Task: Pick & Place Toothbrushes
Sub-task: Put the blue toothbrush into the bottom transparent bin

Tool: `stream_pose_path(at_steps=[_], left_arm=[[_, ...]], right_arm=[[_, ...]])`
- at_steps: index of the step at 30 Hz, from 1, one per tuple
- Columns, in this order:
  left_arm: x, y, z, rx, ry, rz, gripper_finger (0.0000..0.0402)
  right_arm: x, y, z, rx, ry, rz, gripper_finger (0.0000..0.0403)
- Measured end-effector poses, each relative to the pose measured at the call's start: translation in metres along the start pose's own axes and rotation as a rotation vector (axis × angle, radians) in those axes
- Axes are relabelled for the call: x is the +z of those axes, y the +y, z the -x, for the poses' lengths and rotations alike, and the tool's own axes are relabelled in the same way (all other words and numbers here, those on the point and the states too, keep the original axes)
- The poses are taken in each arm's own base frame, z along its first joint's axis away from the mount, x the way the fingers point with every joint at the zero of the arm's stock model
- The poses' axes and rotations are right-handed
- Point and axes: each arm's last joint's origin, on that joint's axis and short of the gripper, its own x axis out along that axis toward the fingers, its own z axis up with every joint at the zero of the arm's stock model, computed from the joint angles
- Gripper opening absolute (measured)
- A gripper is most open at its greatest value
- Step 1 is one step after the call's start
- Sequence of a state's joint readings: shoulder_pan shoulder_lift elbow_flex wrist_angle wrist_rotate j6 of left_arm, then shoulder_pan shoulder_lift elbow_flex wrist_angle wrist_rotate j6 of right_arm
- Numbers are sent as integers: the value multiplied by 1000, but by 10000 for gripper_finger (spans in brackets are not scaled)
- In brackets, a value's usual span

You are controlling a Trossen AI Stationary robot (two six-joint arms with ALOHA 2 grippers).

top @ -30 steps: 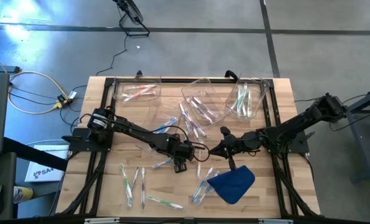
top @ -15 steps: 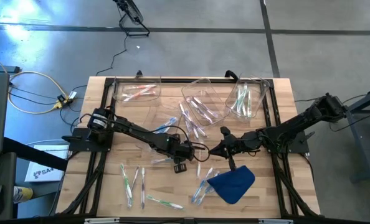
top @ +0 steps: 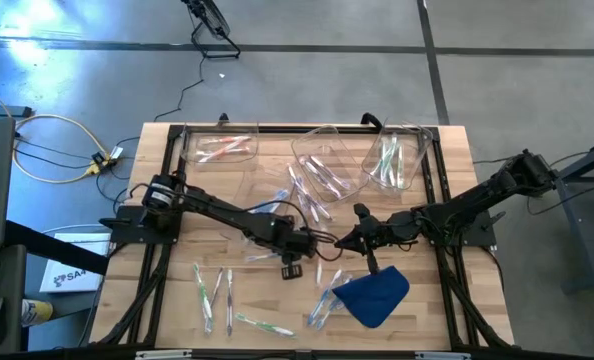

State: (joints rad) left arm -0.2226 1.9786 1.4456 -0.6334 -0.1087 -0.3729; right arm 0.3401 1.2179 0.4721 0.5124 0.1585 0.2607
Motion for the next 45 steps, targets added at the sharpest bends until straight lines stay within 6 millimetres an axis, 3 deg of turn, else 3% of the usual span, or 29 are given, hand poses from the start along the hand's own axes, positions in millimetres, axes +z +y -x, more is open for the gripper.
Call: stream_pose_path(at_steps=[16,28,34,40,45], left_arm=[[47,-9,66,48,-103,-168,47],[84,-18,133,4,-318,-217,39],[79,-3,156,224,-249,-147,38],[64,20,159,416,-100,1,36],[68,36,156,449,-89,48,35]], right_arm=[[-7,1,0,89,98,0,4],[-10,4,2,186,151,8,4],[-12,3,2,178,166,10,4],[-18,5,4,173,228,19,4],[-22,9,5,186,262,29,4]])
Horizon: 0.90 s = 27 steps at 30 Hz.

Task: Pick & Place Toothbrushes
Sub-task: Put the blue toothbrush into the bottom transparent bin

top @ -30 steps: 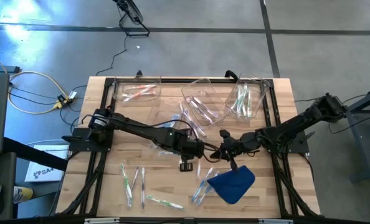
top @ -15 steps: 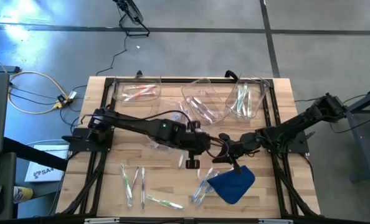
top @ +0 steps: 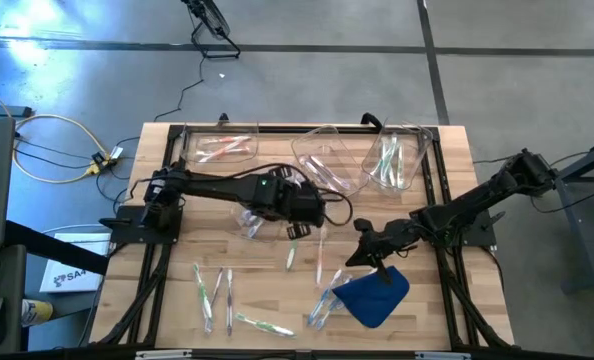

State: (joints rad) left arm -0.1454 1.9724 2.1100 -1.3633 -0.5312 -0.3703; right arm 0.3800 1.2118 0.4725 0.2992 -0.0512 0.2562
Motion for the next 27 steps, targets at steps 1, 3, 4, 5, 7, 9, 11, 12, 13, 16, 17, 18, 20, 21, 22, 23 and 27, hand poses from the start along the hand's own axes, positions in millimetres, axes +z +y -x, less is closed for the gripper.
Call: stream_pose_path(at_steps=[1,3,4,5,7,9,11,12,13,16,17,18,20,21,22,23,27], left_arm=[[1,3,-2,4,2,8,32],[3,8,-5,12,6,16,30],[4,11,-7,17,9,15,28],[5,14,-8,19,12,7,26],[6,21,-13,7,32,-15,16],[7,29,-21,-16,60,-2,4],[6,38,-32,-19,101,15,3],[5,42,-38,-17,117,25,3],[5,45,-44,-14,132,39,2],[1,53,-66,-45,178,77,0],[0,54,-74,-67,189,91,0],[-3,55,-82,-92,203,107,0],[-7,56,-98,-124,225,138,0],[-11,56,-106,-136,239,149,0],[-15,56,-114,-144,252,162,0],[-19,56,-122,-150,263,177,0],[-35,57,-143,-165,324,227,0]], right_arm=[[-1,1,0,3,4,2,4],[-1,3,0,9,8,5,4],[-1,3,0,8,8,7,4],[-2,4,0,3,7,9,4],[-2,5,0,-13,3,11,4],[-2,5,0,-27,-1,11,4],[-2,5,0,-28,-2,11,4],[-2,5,0,-28,-2,11,4],[-2,5,0,-28,-2,10,4],[-2,5,0,-28,-2,10,4],[-2,5,0,-28,-2,10,4],[-2,5,0,-28,-2,10,4],[-2,5,0,-28,-1,9,4],[-2,5,0,-27,-1,9,4],[-2,5,0,-26,-1,9,4],[-2,5,0,-26,0,8,4],[-3,4,0,-28,12,7,4]])
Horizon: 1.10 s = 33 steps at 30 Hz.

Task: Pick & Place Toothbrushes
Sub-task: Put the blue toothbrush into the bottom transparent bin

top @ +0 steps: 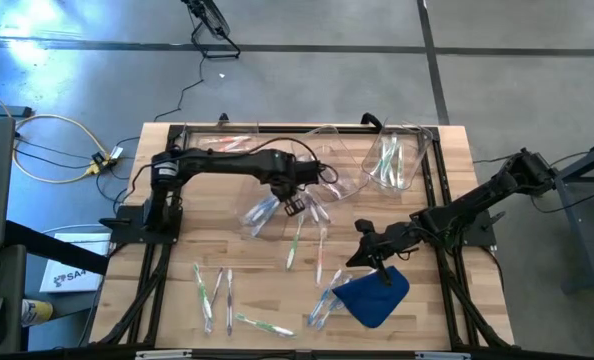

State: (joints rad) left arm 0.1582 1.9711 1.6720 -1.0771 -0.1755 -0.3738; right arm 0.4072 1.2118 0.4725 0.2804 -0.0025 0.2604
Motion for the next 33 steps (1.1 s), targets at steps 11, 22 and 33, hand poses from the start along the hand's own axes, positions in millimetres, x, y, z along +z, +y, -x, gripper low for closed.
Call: stream_pose_path(at_steps=[11,22,33], left_arm=[[-3,3,-11,46,-3,-28,0],[-3,2,-11,21,7,-105,3],[-3,2,-11,20,8,-108,4]], right_arm=[[-1,0,0,-6,11,0,4],[1,0,0,-2,-10,0,4],[4,1,0,6,-39,0,4]])
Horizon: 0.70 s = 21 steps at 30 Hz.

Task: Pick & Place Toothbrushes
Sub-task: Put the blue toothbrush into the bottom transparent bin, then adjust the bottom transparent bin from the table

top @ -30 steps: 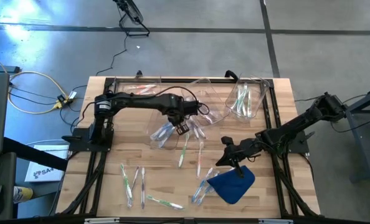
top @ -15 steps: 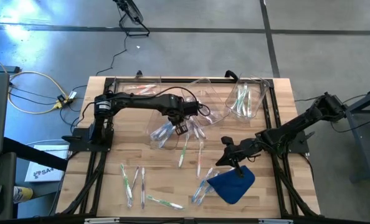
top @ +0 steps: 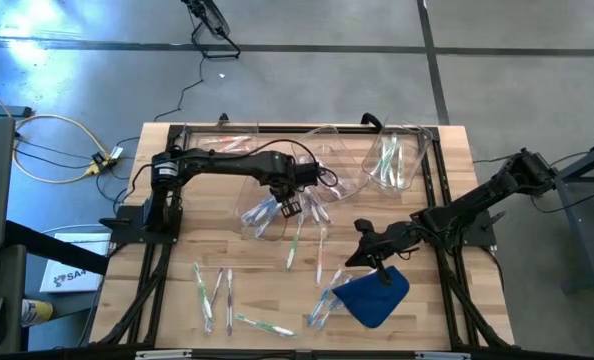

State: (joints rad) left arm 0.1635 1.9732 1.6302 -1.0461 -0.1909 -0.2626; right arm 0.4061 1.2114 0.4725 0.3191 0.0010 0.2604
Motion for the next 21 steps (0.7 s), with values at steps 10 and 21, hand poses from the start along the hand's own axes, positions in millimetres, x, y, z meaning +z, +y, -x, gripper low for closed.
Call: stream_pose_path(at_steps=[10,21], left_arm=[[0,-1,0,-31,11,-1,55],[-1,1,0,29,3,-109,106]], right_arm=[[0,0,0,0,0,0,4],[0,0,0,0,0,0,4]])
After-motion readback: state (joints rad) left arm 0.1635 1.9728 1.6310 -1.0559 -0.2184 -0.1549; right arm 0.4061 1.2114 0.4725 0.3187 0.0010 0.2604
